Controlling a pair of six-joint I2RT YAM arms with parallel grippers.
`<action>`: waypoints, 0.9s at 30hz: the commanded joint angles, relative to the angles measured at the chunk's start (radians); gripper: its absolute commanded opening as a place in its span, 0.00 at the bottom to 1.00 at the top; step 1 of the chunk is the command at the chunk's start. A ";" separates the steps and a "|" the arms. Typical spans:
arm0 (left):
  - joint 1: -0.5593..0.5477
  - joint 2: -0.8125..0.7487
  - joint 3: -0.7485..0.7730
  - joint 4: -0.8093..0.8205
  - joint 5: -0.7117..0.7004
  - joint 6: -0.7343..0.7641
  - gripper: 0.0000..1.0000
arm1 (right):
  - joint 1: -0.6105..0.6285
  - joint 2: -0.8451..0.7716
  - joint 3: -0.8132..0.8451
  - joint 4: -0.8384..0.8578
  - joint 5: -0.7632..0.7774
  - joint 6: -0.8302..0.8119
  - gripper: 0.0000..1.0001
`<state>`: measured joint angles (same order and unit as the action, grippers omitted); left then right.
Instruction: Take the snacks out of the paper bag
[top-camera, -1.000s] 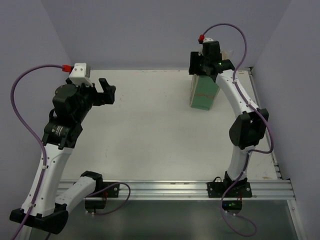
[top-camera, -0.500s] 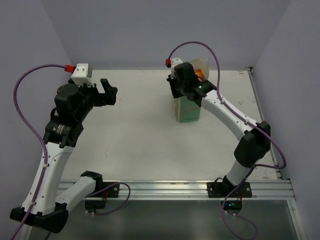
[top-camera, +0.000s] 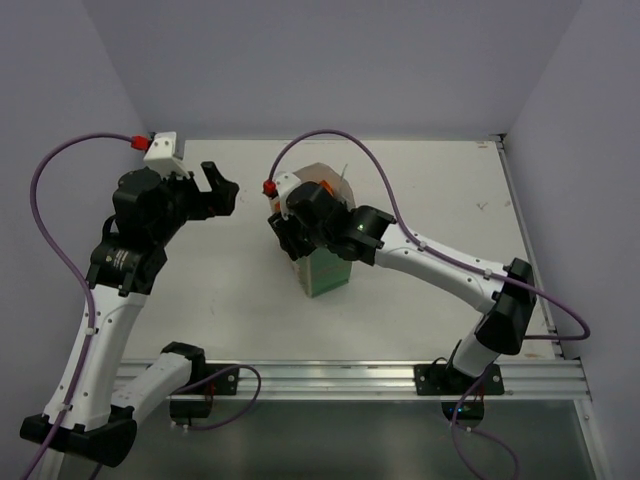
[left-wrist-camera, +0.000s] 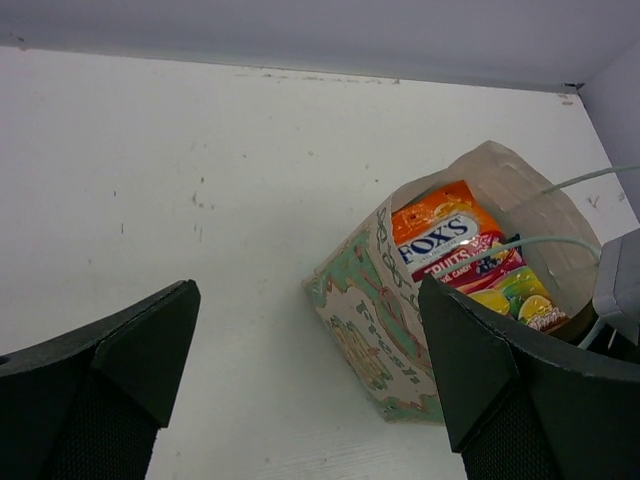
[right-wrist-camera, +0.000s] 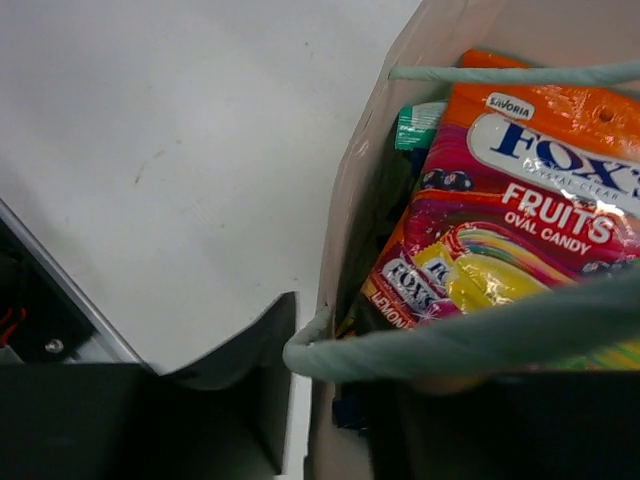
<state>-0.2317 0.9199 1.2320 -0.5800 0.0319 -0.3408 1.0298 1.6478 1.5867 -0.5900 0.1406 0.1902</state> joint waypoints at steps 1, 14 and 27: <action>-0.004 -0.001 0.003 -0.072 0.029 -0.073 1.00 | 0.018 -0.054 0.082 -0.051 0.039 0.026 0.48; -0.021 0.077 -0.068 -0.060 0.250 -0.325 1.00 | 0.032 -0.343 0.189 -0.212 0.111 0.086 0.99; -0.205 0.263 0.009 -0.037 0.016 -0.363 0.85 | 0.021 -0.531 -0.034 -0.149 0.283 0.075 0.99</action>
<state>-0.4347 1.1831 1.2102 -0.6598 0.1314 -0.6800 1.0550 1.1297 1.5711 -0.7631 0.3698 0.2584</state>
